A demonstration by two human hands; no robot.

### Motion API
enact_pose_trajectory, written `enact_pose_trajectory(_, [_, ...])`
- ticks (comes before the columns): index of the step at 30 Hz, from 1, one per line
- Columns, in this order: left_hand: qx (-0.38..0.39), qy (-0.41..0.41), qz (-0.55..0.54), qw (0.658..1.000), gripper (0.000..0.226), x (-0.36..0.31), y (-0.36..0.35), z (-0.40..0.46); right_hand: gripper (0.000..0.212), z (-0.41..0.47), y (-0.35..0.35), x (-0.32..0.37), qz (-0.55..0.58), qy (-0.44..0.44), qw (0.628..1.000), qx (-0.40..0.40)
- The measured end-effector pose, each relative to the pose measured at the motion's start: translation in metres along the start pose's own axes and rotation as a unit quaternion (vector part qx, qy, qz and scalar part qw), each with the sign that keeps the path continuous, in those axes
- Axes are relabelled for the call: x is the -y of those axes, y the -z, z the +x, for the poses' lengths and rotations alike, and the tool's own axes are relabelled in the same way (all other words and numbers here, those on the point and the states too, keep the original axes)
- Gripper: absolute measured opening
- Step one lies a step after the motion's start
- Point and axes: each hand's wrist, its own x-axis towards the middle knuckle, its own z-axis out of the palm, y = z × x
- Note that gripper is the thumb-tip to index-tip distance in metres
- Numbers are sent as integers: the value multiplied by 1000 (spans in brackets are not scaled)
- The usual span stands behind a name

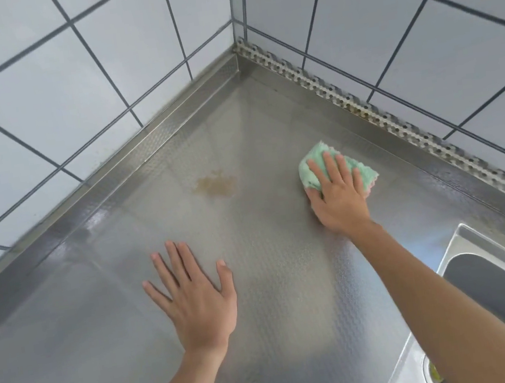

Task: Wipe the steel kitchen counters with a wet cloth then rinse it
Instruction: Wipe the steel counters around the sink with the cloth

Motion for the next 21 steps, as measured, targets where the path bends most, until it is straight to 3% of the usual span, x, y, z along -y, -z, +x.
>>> enact_pose_trajectory(3, [-3, -1, 1, 1000, 79, 0, -1, 1, 60, 24, -9, 57, -12, 14, 1000, 19])
enact_pose_trajectory(7, [3, 4, 5, 1000, 79, 0, -2, 1, 61, -24, -33, 112, -15, 162, 987, 7])
enact_pose_trajectory(12, [3, 3, 6, 1000, 79, -1, 0, 1, 58, -77, -35, 75, -20, 292, 955, 52])
enact_pose_trajectory(14, [3, 3, 3, 1000, 79, -2, 0, 1, 59, -64, -24, 53, -34, 284, 957, 52])
enact_pose_trajectory(17, [5, 3, 2, 1000, 79, -2, 1, 1, 60, -16, -8, 41, -46, 201, 978, 33])
enact_pose_trajectory(21, [3, -2, 1, 1000, 79, -1, 0, 2, 57, 58, -1, 82, -12, 72, 997, 14])
